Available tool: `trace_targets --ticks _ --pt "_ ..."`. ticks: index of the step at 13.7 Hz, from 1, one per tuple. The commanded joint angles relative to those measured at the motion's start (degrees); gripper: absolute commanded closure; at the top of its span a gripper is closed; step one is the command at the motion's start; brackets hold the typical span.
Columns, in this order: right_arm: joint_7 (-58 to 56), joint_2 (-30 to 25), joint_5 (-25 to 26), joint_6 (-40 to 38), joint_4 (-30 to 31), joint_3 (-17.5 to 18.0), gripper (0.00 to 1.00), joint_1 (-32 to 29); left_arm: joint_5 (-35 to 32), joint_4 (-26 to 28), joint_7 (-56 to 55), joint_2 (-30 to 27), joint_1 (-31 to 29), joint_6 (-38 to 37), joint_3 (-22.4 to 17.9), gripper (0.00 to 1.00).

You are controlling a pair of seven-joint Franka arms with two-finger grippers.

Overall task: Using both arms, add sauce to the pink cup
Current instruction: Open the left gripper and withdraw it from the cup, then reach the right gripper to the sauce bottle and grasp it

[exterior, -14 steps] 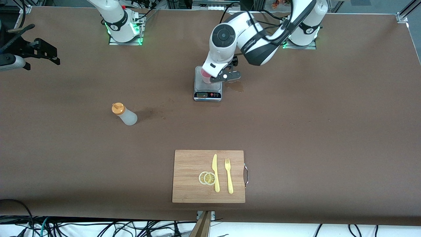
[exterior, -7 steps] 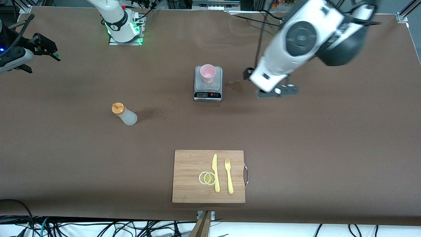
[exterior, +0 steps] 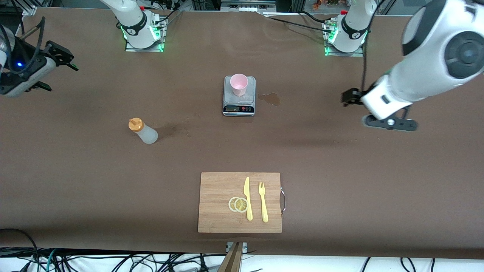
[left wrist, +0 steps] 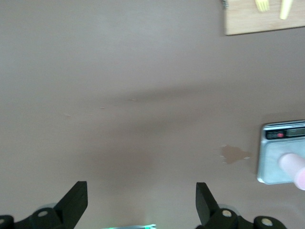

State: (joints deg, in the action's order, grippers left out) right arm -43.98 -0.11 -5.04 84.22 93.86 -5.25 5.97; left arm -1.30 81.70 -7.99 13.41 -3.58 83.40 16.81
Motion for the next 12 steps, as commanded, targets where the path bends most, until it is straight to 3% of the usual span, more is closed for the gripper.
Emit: trace_targets --ticks 1,3,6,8,12 --pt "-8.3 3.4 -3.8 1.1 -0.6 -0.5 0.0 -0.9 -1.2 7.4 3.9 -5.7 2.1 8.0 -8.3 0.0" --pt "-15.7 5.9 -7.2 2.4 -0.4 -1.4 0.0 -2.4 -1.2 13.3 4.0 -11.2 1.3 11.1 -9.5 0.0" --pt "-25.8 8.5 -12.3 4.6 1.8 -2.0 0.0 -5.1 -0.8 16.5 4.4 -14.0 2.3 13.1 -12.8 0.0" --pt "-32.7 8.8 -16.2 6.5 4.8 -2.8 0.0 -6.3 0.3 16.7 10.6 -13.9 4.4 13.5 -16.2 0.0" --pt "-49.5 14.3 -25.4 7.5 7.0 -3.4 0.0 -9.6 0.1 15.5 13.7 -13.2 4.4 12.1 -15.8 0.0"
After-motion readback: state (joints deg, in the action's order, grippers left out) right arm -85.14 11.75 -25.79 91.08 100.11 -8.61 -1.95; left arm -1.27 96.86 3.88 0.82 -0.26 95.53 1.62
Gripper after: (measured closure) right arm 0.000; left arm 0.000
